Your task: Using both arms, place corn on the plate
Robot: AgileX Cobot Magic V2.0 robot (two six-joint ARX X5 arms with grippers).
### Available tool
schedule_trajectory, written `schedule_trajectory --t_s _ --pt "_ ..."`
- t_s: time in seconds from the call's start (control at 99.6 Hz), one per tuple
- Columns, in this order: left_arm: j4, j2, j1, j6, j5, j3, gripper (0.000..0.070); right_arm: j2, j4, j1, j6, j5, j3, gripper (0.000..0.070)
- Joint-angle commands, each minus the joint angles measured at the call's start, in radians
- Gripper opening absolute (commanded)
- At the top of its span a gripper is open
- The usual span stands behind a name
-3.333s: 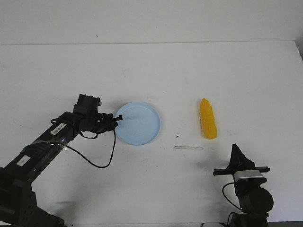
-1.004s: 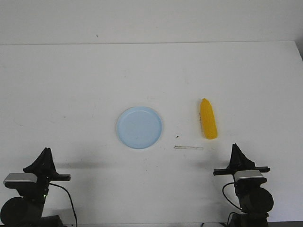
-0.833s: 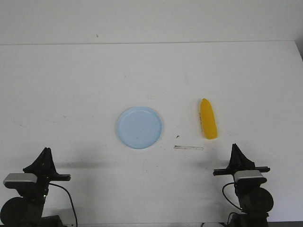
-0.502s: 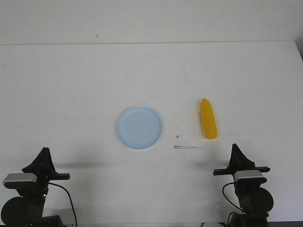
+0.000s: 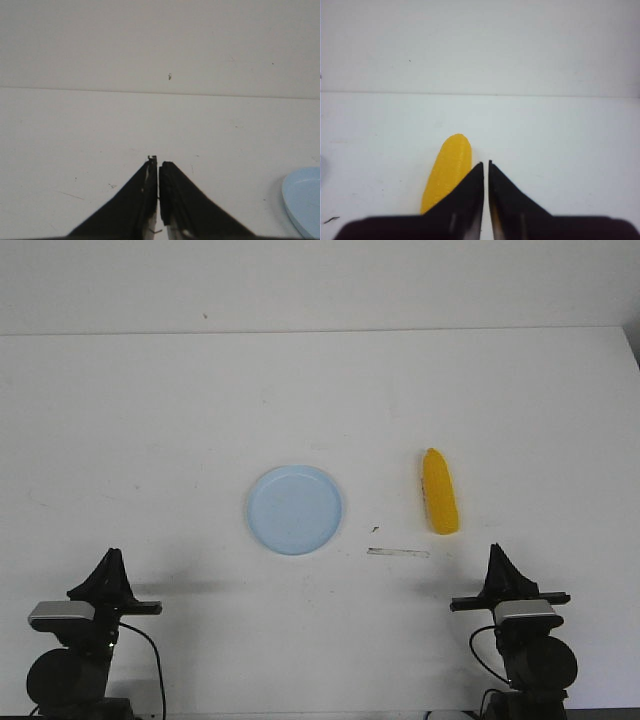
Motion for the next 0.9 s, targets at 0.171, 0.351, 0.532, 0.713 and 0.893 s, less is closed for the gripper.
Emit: schedule_trajectory --t_s 0.171,0.351,0.532,0.713,0.893 --pt "0.076 -0.003 -0.002 -0.016 0.011 -0.068 0.0 0.002 0.012 0.002 0.01 0.0 -0.002 0.0015" --pt "0.076 -0.003 -0.001 -0.017 0.011 -0.112 0.0 0.002 0.013 0.002 0.01 0.0 -0.002 0.0014" --pt "0.094 -0.003 -0.001 -0.016 0.011 -0.157 0.0 0.002 0.013 0.002 0.01 0.0 -0.002 0.0015" --pt "0.133 -0.003 0.008 -0.012 0.02 -0.179 0.0001 0.002 0.012 0.002 0.01 0.0 -0.002 0.0014" --pt "0.132 -0.003 0.037 -0.012 0.047 -0.179 0.0001 0.002 0.012 0.002 0.01 0.0 -0.002 0.0015"
